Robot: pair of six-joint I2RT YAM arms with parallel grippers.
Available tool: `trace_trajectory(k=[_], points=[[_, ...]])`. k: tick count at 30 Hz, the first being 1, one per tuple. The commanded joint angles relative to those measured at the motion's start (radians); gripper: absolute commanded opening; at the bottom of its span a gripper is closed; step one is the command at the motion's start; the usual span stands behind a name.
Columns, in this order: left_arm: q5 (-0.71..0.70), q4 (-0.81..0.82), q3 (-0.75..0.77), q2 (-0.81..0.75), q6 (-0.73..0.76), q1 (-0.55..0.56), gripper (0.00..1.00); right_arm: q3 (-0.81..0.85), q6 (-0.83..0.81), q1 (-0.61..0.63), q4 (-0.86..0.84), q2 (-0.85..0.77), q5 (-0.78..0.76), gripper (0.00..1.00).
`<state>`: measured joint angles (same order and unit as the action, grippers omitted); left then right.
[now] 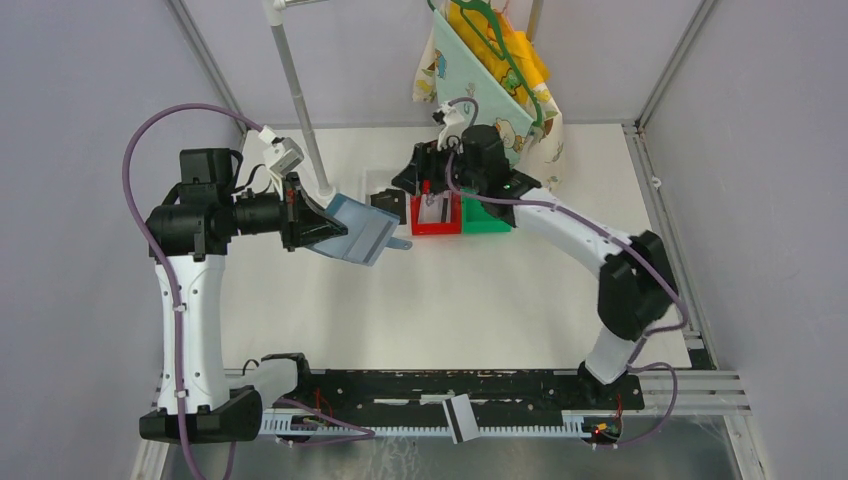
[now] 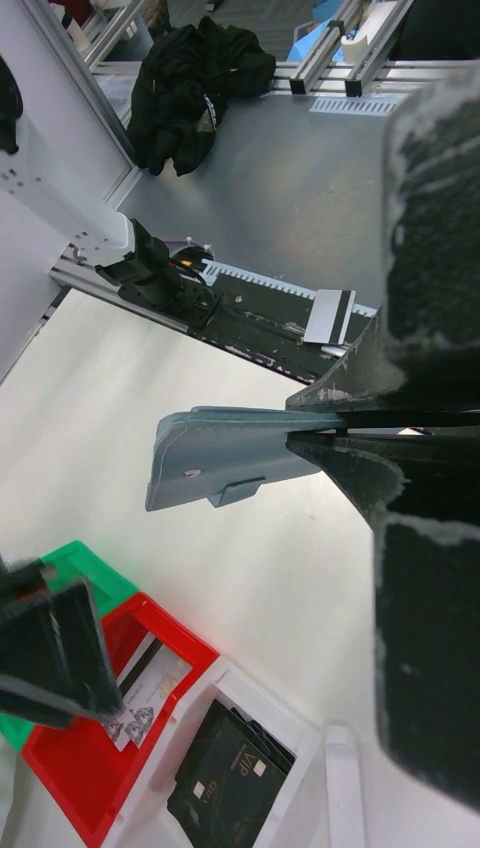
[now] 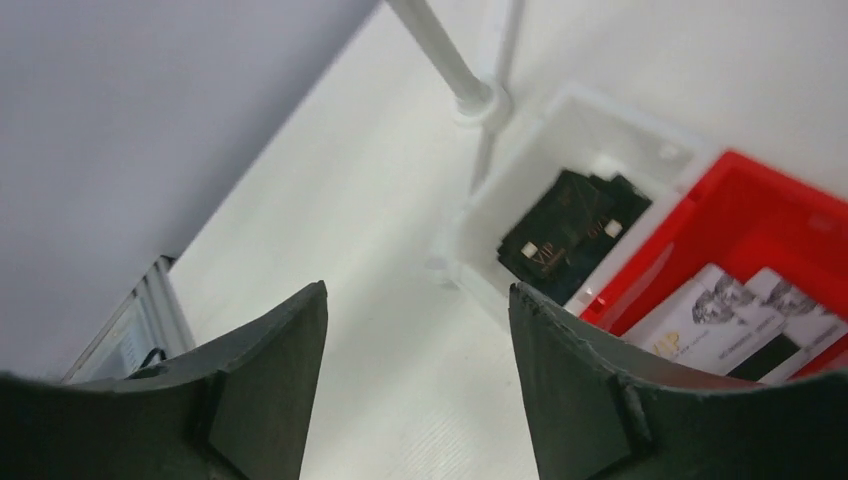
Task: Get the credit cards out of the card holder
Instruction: Place the credit card in the storage box, then remove the credit card from the card holder.
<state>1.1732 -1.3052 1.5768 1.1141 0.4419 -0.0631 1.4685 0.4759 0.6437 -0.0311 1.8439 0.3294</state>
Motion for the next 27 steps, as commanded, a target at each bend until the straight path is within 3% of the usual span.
trace_trajectory(k=[1,8,15,20,27], points=[[0.082,0.043,0.026,0.001,-0.019,0.004,0.02,-0.160,-0.027,0.006,-0.194,-0.254,0.101,0.75],[0.124,0.043,0.024,0.001,-0.029,0.004,0.02,-0.513,0.187,0.006,-0.616,-0.489,0.256,0.85],[0.163,0.043,0.012,-0.021,-0.037,0.005,0.02,-0.600,0.391,0.008,-0.915,-0.495,0.404,0.95],[0.188,0.046,0.033,-0.017,-0.054,0.005,0.02,-0.675,0.492,0.013,-1.112,-0.500,0.477,0.89],[0.230,0.116,0.027,-0.014,-0.153,0.006,0.02,-0.659,0.484,0.050,-1.107,-0.453,0.457,0.75]])
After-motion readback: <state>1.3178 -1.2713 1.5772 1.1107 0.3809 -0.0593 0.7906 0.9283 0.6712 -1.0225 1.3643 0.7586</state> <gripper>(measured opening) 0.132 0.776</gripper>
